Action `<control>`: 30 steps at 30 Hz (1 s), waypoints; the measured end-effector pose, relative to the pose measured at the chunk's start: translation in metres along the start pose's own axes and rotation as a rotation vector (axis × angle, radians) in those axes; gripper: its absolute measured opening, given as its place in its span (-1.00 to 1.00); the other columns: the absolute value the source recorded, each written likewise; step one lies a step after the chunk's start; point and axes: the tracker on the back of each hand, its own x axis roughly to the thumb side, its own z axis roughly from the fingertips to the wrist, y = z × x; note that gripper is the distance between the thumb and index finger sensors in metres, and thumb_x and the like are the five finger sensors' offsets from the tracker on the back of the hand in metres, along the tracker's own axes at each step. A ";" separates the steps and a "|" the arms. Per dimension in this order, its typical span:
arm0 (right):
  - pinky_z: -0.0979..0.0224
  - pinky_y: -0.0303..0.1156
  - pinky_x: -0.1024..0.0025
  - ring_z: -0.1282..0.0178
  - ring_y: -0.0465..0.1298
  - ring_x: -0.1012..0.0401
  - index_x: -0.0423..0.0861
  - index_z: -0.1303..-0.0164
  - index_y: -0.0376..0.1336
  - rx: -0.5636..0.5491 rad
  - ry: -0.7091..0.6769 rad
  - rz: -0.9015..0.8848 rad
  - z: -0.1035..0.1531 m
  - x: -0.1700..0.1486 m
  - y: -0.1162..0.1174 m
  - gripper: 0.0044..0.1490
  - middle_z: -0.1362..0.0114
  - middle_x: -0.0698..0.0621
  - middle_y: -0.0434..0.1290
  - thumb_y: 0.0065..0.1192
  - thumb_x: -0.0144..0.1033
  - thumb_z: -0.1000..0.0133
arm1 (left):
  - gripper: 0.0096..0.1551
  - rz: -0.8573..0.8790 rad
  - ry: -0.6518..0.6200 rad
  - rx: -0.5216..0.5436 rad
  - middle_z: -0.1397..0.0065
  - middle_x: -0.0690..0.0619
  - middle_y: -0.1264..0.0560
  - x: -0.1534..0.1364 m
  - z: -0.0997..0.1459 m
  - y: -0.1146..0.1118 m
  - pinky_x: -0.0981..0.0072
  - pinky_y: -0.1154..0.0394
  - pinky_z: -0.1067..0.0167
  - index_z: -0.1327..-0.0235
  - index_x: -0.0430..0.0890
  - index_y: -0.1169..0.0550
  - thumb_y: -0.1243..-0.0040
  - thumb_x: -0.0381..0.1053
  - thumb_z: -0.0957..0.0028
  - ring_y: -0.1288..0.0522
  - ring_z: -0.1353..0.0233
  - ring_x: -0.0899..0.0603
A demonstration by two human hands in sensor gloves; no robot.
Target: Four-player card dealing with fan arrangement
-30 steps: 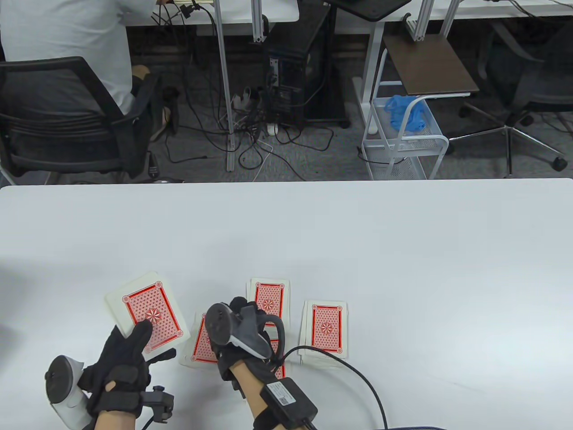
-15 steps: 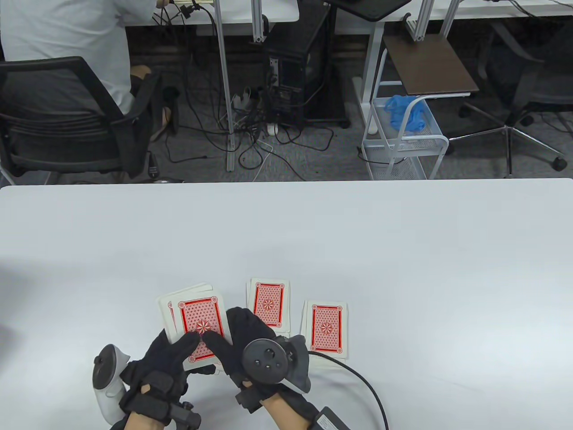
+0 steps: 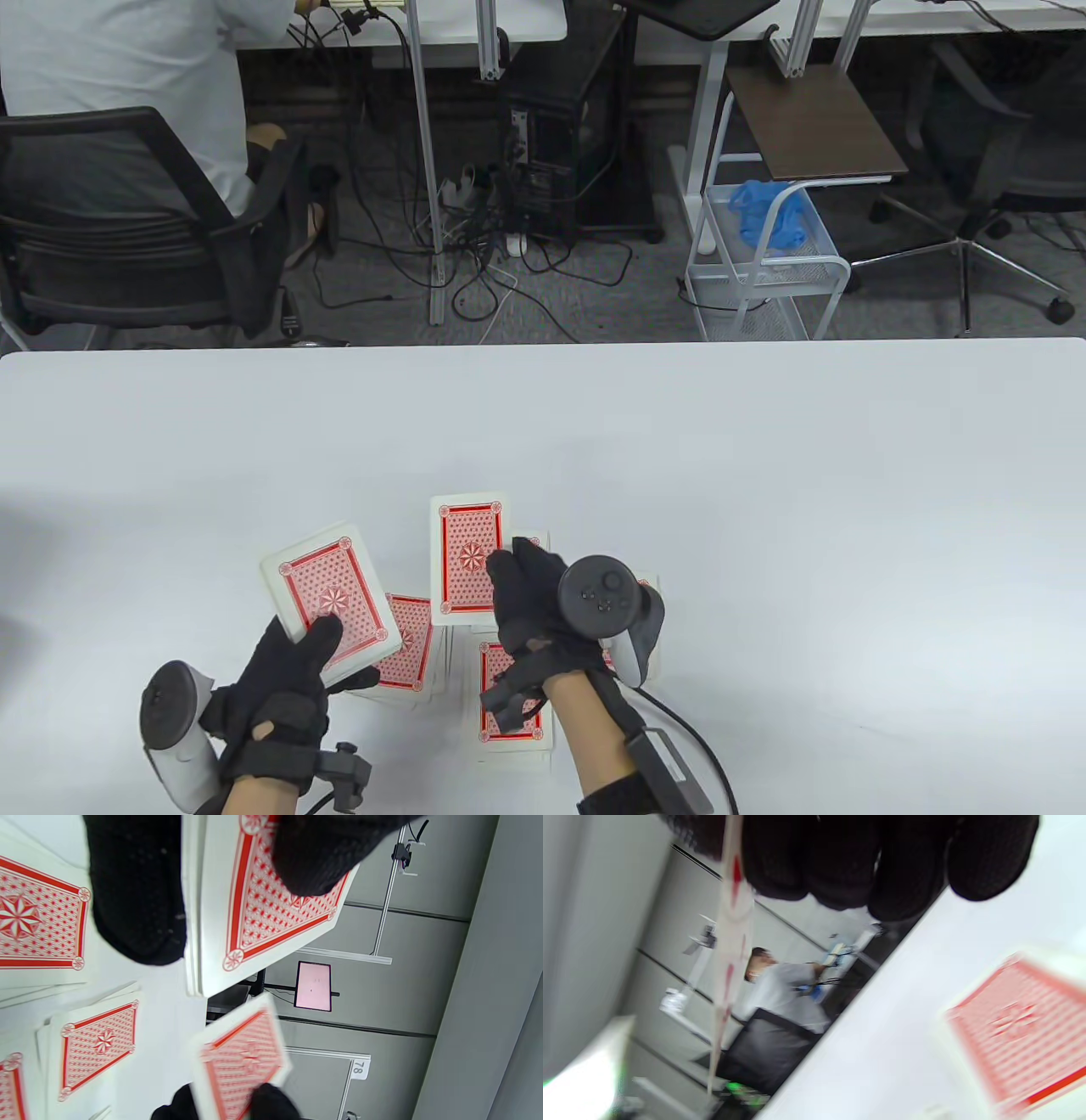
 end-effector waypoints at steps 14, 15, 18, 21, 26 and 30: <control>-0.37 0.17 -0.52 -0.40 0.30 -0.36 -0.21 0.07 0.49 0.160 0.206 0.977 -0.036 -0.046 0.049 -0.38 -0.33 -0.27 0.38 0.28 0.16 -0.19 | -0.44 -0.033 -0.014 -0.015 -0.40 -0.01 -0.68 0.004 0.000 -0.002 0.10 -0.81 0.08 -0.46 -0.05 -0.49 -0.27 0.02 -0.19 -0.80 -0.20 -0.26; -0.37 0.16 -0.52 -0.39 0.30 -0.36 -0.21 0.06 0.49 0.161 0.192 0.997 -0.037 -0.042 0.050 -0.37 -0.33 -0.28 0.38 0.29 0.17 -0.19 | -0.44 -0.043 -0.019 -0.020 -0.41 -0.01 -0.68 0.004 -0.001 -0.003 0.10 -0.81 0.08 -0.46 -0.05 -0.49 -0.27 0.02 -0.19 -0.80 -0.20 -0.26; -0.38 0.14 -0.53 -0.43 0.25 -0.38 -0.20 -0.17 0.42 0.139 0.136 1.031 -0.036 -0.023 0.044 -0.37 -0.42 -0.31 0.31 0.28 0.10 -0.23 | -0.44 -0.055 -0.017 -0.029 -0.41 0.00 -0.68 0.003 -0.002 -0.004 0.11 -0.82 0.08 -0.46 -0.05 -0.49 -0.27 0.02 -0.19 -0.80 -0.20 -0.25; -0.31 0.31 -0.44 -0.34 0.42 -0.34 -0.20 -0.35 0.40 0.075 -0.041 0.704 -0.021 0.011 0.032 -0.39 -0.41 -0.32 0.41 0.00 -0.07 -0.32 | -0.44 -0.050 -0.002 -0.062 -0.40 0.00 -0.68 -0.001 -0.004 -0.011 0.13 -0.83 0.08 -0.46 -0.06 -0.48 -0.28 0.02 -0.19 -0.81 -0.20 -0.23; 0.17 0.64 -0.18 0.21 0.74 -0.13 -0.41 -0.40 0.37 0.113 -0.267 0.123 0.034 0.053 0.023 -0.10 -0.13 -0.27 0.66 -0.29 0.00 -0.30 | -0.43 -0.022 0.008 -0.157 -0.36 0.02 -0.72 -0.006 -0.001 -0.029 0.18 -0.88 0.13 -0.42 -0.05 -0.52 -0.35 0.02 -0.14 -0.85 -0.15 -0.20; 0.14 0.67 -0.05 0.10 0.67 -0.02 -0.27 -0.42 0.25 0.087 -0.361 0.249 0.065 0.061 0.018 -0.14 -0.17 -0.11 0.53 0.17 0.22 -0.23 | -0.42 0.032 0.031 -0.228 -0.29 0.10 -0.76 -0.010 0.003 -0.045 0.22 -0.90 0.20 -0.34 0.02 -0.57 -0.49 0.02 -0.02 -0.89 -0.10 -0.14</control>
